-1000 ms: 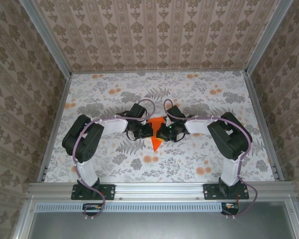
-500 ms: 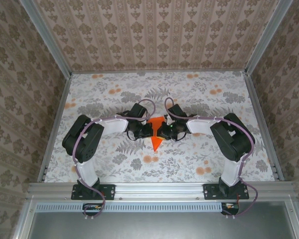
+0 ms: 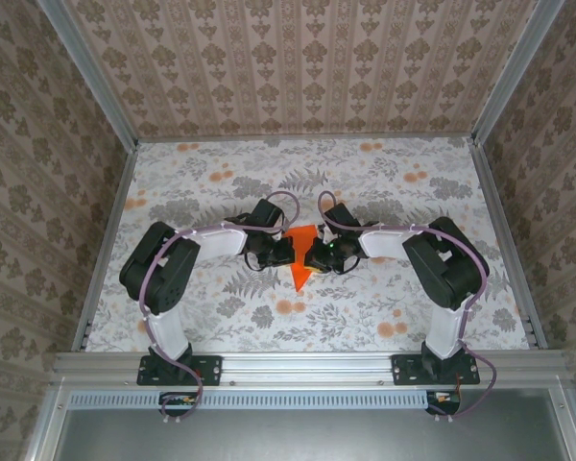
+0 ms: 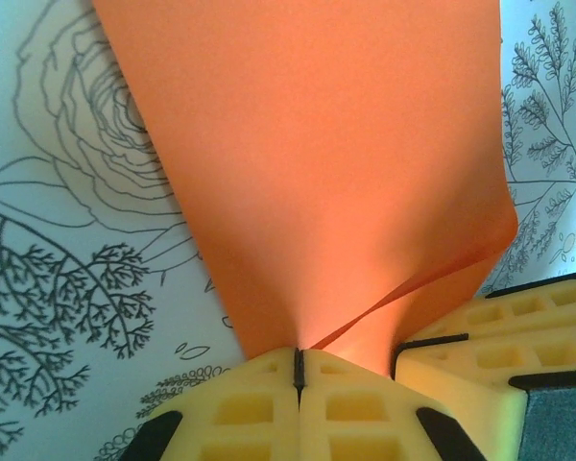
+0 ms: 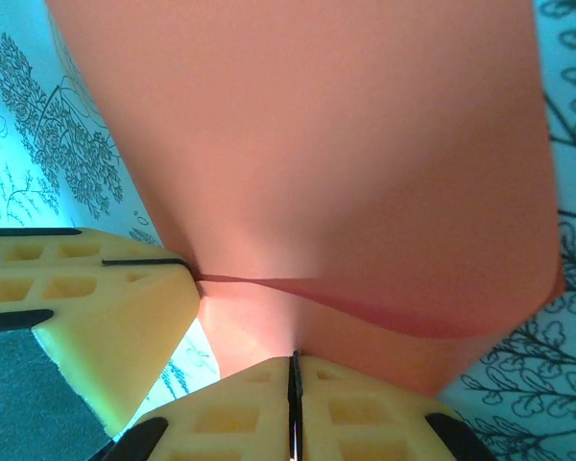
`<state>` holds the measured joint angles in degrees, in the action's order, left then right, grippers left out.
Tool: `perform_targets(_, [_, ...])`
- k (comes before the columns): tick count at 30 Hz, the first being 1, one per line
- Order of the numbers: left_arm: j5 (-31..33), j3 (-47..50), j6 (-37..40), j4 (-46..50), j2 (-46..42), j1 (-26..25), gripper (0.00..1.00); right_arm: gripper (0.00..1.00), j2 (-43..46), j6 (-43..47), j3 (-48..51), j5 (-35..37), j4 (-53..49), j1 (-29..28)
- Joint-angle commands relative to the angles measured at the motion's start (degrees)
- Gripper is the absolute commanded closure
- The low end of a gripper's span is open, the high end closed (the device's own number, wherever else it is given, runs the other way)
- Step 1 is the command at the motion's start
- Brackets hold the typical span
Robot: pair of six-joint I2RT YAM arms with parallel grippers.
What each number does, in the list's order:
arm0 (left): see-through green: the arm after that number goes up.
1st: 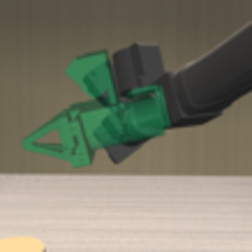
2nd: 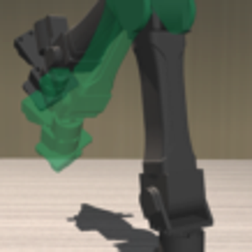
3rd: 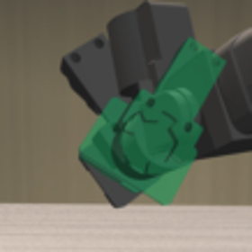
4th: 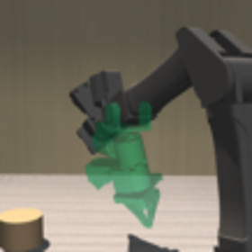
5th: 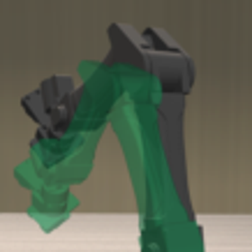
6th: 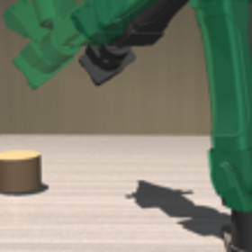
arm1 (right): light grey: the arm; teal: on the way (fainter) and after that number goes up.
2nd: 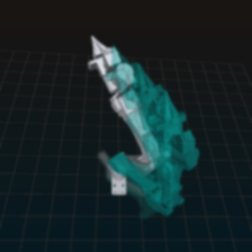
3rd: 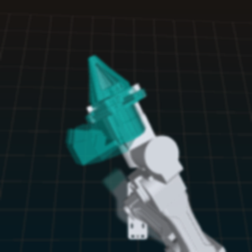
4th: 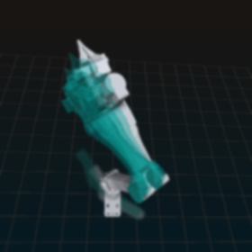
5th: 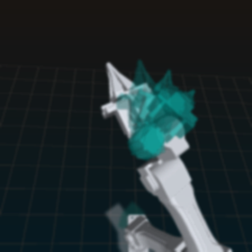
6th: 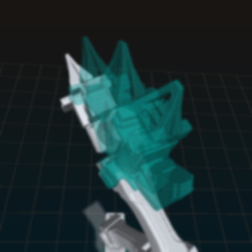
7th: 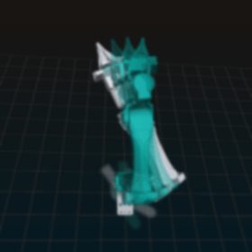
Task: Fold a paper plane with a square sheet of paper (pick it up from the middle)
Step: Third fold the triangle at the center of the table.
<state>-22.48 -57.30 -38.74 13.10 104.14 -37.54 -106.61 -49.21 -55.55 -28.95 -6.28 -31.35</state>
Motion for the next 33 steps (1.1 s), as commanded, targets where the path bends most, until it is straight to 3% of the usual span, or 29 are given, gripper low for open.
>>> perform_targets(1, [2.88, 0.13, 0.83, 3.2, -2.09, -0.17, 1.0, 0.88, -1.53, 1.13, 0.4, 1.1, -1.8, 0.24])
perform_targets(7, [4.34, 0.2, 0.04, 4.41, -3.75, -0.17, 0.97, 0.89, -1.81, 1.31, 0.14, 1.24, -2.38, 0.24])
perform_targets(12, [6.8, 1.88, -2.88, 4.48, -8.1, -0.17, 0.78, 0.89, -1.82, 1.49, -0.1, 1.43, -2.94, 0.24])
perform_targets(15, [6.86, 3.61, -5.1, 3.09, -10.61, -1.05, 0.75, 0.89, -1.74, 1.51, -0.2, 1.42, -3.03, 0.24])
perform_targets(23, [2.26, 7.14, -11.1, -4.91, -10.84, -6.25, 0.89, 0.89, -1.4, 1.4, -0.39, 1.29, -3.29, 0.24])
perform_targets(33, [-0.13, 8.06, -13.15, -7.55, -6.8, -8.38, 0.94, 0.89, -1.18, 1.29, -0.66, 1.0, -3.11, 0.24])
